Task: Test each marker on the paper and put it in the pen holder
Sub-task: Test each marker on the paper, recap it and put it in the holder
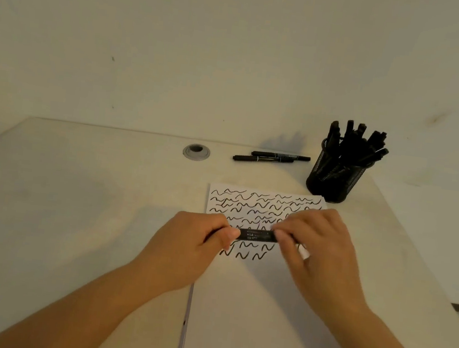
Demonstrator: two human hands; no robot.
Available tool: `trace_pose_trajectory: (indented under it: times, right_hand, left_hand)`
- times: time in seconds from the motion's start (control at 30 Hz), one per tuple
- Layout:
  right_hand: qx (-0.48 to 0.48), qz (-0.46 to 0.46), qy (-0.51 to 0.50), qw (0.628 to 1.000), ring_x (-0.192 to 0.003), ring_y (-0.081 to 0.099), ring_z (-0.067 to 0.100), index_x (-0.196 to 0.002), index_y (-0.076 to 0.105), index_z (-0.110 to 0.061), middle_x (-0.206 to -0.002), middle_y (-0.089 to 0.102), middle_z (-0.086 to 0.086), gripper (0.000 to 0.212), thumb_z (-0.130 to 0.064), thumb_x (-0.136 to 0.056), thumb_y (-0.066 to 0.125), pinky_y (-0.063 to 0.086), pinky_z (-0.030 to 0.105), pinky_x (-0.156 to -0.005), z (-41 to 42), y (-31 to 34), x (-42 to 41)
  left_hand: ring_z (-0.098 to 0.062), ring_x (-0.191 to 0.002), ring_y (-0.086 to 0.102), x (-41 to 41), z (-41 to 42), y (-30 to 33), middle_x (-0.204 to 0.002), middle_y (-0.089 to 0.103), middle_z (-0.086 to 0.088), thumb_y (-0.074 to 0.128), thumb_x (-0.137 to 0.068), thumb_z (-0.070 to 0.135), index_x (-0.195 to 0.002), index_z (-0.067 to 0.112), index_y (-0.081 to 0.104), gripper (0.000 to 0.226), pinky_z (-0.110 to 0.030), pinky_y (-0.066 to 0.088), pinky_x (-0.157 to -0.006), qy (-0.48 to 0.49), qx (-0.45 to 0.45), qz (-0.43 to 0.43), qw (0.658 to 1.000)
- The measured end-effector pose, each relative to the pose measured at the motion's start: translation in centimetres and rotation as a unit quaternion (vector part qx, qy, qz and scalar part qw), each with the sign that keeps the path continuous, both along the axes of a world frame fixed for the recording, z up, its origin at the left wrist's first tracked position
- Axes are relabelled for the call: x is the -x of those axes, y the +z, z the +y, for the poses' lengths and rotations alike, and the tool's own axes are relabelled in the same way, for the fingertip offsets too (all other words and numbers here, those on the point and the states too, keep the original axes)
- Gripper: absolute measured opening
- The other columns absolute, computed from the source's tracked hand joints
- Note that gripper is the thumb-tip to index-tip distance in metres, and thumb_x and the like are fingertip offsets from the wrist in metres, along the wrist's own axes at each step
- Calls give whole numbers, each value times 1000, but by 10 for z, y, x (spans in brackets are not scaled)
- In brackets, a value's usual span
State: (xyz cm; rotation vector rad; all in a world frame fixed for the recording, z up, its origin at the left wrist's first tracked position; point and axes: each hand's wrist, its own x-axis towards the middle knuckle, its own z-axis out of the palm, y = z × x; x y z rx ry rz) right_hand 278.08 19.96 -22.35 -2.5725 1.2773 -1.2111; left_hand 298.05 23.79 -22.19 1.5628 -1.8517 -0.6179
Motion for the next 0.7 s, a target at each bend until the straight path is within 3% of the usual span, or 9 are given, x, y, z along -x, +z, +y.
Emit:
trace_pose_trajectory:
  times: [0.1,0.23,0.33,0.43,0.5,0.53,0.6,0.7]
  right_hand:
    - [78,155,20,985,-74,59,23,-86,71,-17,-79,67,-4,28,-32,-88,47,36,31,-65,-3,8,-3]
    - [55,196,60,977,-66,57,18,-94,68,-16,-76,65,-4,28,-29,-87,45,46,29,-56,-10,22,-4]
    - [26,186,48,981,-61,57,17,-92,66,-15,-73,65,-3,11,-19,-82,63,45,27,-52,-19,30,0]
    - [-62,108,-21,992,-67,58,17,-107,61,-18,-84,67,-2,24,-19,-84,64,48,30,-57,-33,42,8]
    - [-93,-7,-46,995,-74,61,17,-110,55,-23,-90,67,-5,23,-19,-87,59,50,33,-65,-47,49,18]
    - [-107,-70,-46,991,-78,62,14,-107,53,-27,-92,67,-9,22,-17,-88,58,51,33,-69,-55,53,23]
    - [-131,-165,-43,977,-83,61,-1,-100,48,-35,-92,62,-18,27,-14,-88,59,50,21,-70,-71,62,33]
    - [-128,-252,-41,958,-82,54,-18,-101,44,-38,-89,58,-21,35,-10,-87,60,43,2,-61,-89,71,45]
  left_hand:
    - [-8,-47,43,10,-7,11,-47,45,10,33,-83,55,-57,33,42,35,-18,27,-45,-4,45,-88,995]
    - [-10,-54,46,22,-22,25,-53,46,10,31,-89,52,-62,31,41,36,-24,29,-50,-19,107,-148,983]
    - [-7,-53,46,28,-34,37,-53,47,12,22,-88,59,-66,30,46,44,-20,27,-48,-33,142,-158,977]
    - [-1,-47,46,31,-56,45,-46,49,18,15,-86,63,-70,26,55,58,-24,26,-46,-12,130,-112,985]
    - [0,-45,46,29,-81,44,-45,50,17,22,-87,61,-80,25,60,53,-24,29,-47,1,85,-128,988]
    - [0,-49,48,27,-96,41,-51,51,16,28,-89,56,-87,23,59,45,-24,35,-49,5,58,-162,985]
    - [-8,-74,57,22,-126,34,-82,59,12,39,-91,47,-99,24,55,29,-31,47,-65,14,10,-224,974]
    - [-18,-96,54,15,-165,22,-109,55,1,44,-91,41,-111,22,51,28,-36,47,-80,26,-12,-275,961]
